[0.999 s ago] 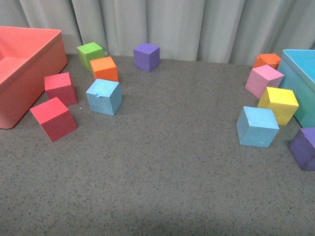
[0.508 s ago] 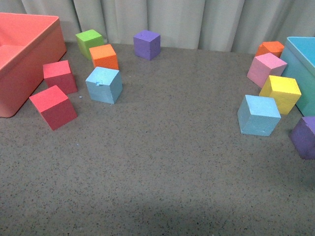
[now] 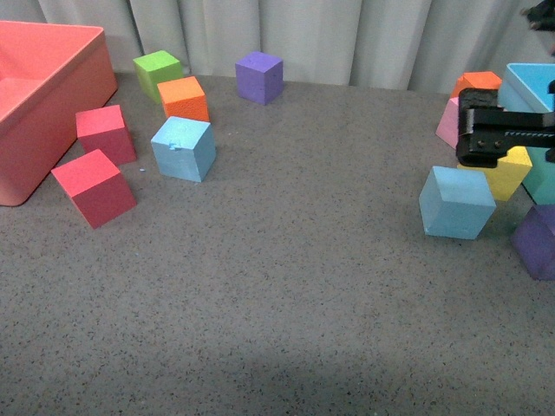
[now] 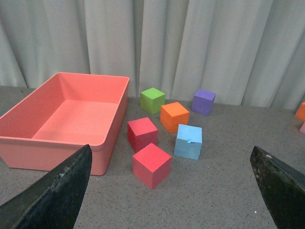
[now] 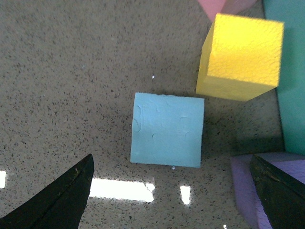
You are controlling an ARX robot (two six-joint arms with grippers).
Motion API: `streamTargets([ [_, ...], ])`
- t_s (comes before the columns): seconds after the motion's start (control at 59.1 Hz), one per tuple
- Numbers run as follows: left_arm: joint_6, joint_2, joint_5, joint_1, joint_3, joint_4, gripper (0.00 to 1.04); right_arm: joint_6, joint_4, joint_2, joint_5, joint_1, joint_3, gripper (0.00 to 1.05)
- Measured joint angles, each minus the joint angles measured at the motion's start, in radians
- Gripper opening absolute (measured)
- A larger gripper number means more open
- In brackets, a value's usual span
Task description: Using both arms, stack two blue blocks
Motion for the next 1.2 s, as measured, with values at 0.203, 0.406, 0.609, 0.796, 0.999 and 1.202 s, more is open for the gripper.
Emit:
streamTargets([
  [0.203,0.000,0.000,0.000,0.000,0.000,0.000,0.98,0.019,-0.074,0.124,0.013,0.001,0.096,0.95],
  [0.406,0.000,0.000,0.000,0.000,0.000,0.000,0.98,0.030,-0.104,0.208,0.019,0.002,0.136,0.95],
  [0.609,0.000,0.000,0.000,0.000,0.000,0.000,0.98,0.039,-0.083,0.286,0.013,0.008,0.190,0.87],
  [0.796,0.000,0.000,0.000,0.000,0.000,0.000,0.98,0.040,-0.112,0.327,0.019,0.015,0.243,0.55],
  [0.999,0.000,0.000,0.000,0.000,0.000,0.000,0.98,0.045,-0.125,0.328,0.019,0.024,0.255,0.47],
  [1.202,0.000,0.000,0.000,0.000,0.000,0.000,0.98,0.055,-0.125,0.307,-0.014,0.063,0.259,0.45],
])
